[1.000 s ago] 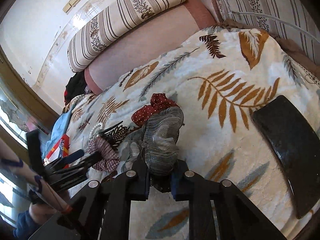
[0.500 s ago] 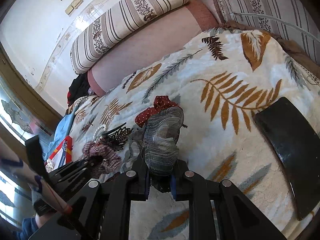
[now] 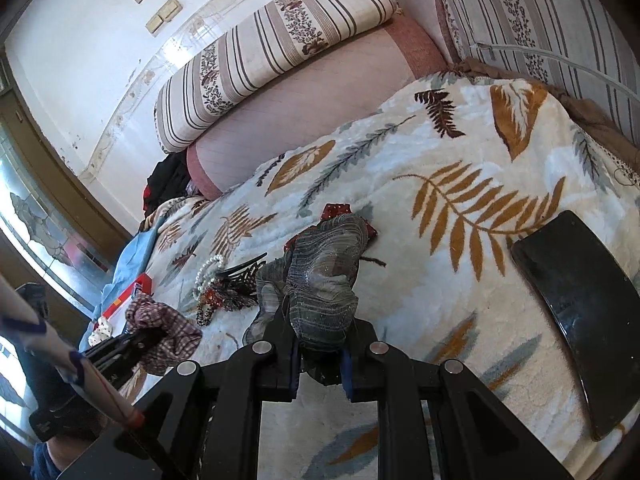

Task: Organize jewelry
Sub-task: 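Grasp the grey sheer scrunchie with the right tool while the left grasps the plaid scrunchie, then carry the plaid and grey scrunchies over the red box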

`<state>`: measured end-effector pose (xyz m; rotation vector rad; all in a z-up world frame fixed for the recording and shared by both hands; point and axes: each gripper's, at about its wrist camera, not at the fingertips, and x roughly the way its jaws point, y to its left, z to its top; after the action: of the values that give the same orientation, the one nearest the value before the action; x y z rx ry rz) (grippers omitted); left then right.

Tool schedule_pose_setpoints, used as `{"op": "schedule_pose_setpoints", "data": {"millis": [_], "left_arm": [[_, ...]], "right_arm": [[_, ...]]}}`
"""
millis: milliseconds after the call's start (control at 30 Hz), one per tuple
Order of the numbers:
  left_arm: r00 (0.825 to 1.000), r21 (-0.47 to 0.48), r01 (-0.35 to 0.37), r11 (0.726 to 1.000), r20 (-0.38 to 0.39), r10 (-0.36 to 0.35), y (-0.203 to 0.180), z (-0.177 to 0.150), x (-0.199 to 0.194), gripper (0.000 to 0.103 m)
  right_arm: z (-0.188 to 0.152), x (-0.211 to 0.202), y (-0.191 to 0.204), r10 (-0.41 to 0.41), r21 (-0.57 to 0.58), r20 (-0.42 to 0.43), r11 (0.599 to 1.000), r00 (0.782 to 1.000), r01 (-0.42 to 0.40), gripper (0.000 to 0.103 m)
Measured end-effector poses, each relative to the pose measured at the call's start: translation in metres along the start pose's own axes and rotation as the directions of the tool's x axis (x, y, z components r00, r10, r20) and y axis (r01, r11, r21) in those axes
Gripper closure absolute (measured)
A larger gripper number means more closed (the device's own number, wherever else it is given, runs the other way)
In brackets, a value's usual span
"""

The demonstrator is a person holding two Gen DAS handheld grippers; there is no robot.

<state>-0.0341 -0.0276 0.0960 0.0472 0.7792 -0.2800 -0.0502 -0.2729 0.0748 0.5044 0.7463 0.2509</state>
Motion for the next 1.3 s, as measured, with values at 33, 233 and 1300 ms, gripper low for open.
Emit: {"op": "schedule_pose_setpoints", "data": {"millis": [33, 233, 1300], "left_arm": [[1.000, -0.003, 0.001, 1.000, 0.003, -0.001, 0.001, 0.000, -0.002, 0.094], [1.000, -0.016, 0.009, 1.000, 0.012, -0.009, 0.005, -0.001, -0.011, 0.094], [0.999, -0.081, -0.003, 0.997, 0.051, 0.007, 0.036, -0.010, -0.041, 0.094]], "right_arm": [[0.000, -0.001, 0.000, 0.001, -0.001, 0.002, 1.000, 1.000, -0.001, 0.086], [-0.001, -0.004, 0.001, 0.001, 0.000, 0.015, 1.000, 1.000, -0.001, 0.086], [-0.016, -0.023, 0.017, -0.001, -0.059, 0.041, 0.998, 0.999, 0.003, 0.086]]}}
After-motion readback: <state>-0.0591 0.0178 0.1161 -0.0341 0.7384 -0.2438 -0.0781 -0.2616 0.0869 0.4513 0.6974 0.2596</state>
